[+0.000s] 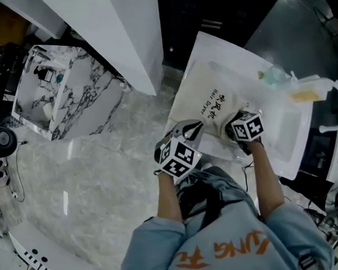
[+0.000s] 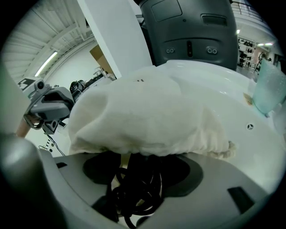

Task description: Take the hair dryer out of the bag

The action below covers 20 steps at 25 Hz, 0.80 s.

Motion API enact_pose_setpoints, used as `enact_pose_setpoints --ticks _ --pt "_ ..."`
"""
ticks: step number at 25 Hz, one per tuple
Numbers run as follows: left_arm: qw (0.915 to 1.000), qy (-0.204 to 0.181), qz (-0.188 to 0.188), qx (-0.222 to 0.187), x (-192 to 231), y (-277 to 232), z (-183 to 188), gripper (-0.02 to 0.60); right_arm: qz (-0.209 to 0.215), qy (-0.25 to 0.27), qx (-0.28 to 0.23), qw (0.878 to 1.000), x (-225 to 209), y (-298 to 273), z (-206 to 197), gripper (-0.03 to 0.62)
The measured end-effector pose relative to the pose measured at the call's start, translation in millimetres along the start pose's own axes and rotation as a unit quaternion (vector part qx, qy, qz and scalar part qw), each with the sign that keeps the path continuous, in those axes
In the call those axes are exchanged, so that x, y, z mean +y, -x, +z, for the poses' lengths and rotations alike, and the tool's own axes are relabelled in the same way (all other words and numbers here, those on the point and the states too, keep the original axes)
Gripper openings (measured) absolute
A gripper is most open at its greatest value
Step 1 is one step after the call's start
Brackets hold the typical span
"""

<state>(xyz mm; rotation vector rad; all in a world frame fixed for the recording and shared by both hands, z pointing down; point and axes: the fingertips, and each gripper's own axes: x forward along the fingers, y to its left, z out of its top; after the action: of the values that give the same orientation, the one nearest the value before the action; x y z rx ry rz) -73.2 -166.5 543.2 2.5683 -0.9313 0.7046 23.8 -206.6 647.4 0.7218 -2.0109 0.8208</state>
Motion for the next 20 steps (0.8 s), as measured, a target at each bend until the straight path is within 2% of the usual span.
enact_pose_setpoints --ticks 2,4,7,9,11,15,17,18,20 --pt "0.9972 0.041 0.062 -0.009 36 16 -10 0.005 -0.009 -0.005 0.013 1.0 -4 -1 1 0.276" --pt "0.9881 0.082 0.129 -0.013 69 33 -22 0.005 -0.019 -0.008 0.023 1.0 -6 -1 0 0.257" --pt "0.9762 0.11 0.187 0.01 98 44 -42 0.006 -0.03 -0.016 0.026 0.999 -7 0 -2 0.239" --pt "0.9738 0.127 0.186 0.028 105 39 -53 0.047 -0.036 -0.027 0.023 0.999 -7 2 -2 0.229" --pt "0.9749 0.141 0.169 0.033 107 33 -57 0.053 -0.044 -0.034 0.022 0.998 -7 5 -3 0.225" --pt "0.9791 0.157 0.128 0.016 104 30 -51 0.089 -0.05 -0.037 0.012 0.998 -8 8 -2 0.222" --pt "0.9817 0.161 0.101 0.014 96 27 -48 0.157 -0.047 -0.038 0.004 0.998 -8 11 0 0.222" --pt "0.9826 0.16 0.093 0.02 94 25 -48 0.161 -0.045 -0.038 0.002 0.998 -9 13 1 0.222" --pt "0.9824 0.152 0.102 0.037 94 19 -54 0.16 -0.04 -0.037 -0.003 0.999 -7 15 1 0.221"
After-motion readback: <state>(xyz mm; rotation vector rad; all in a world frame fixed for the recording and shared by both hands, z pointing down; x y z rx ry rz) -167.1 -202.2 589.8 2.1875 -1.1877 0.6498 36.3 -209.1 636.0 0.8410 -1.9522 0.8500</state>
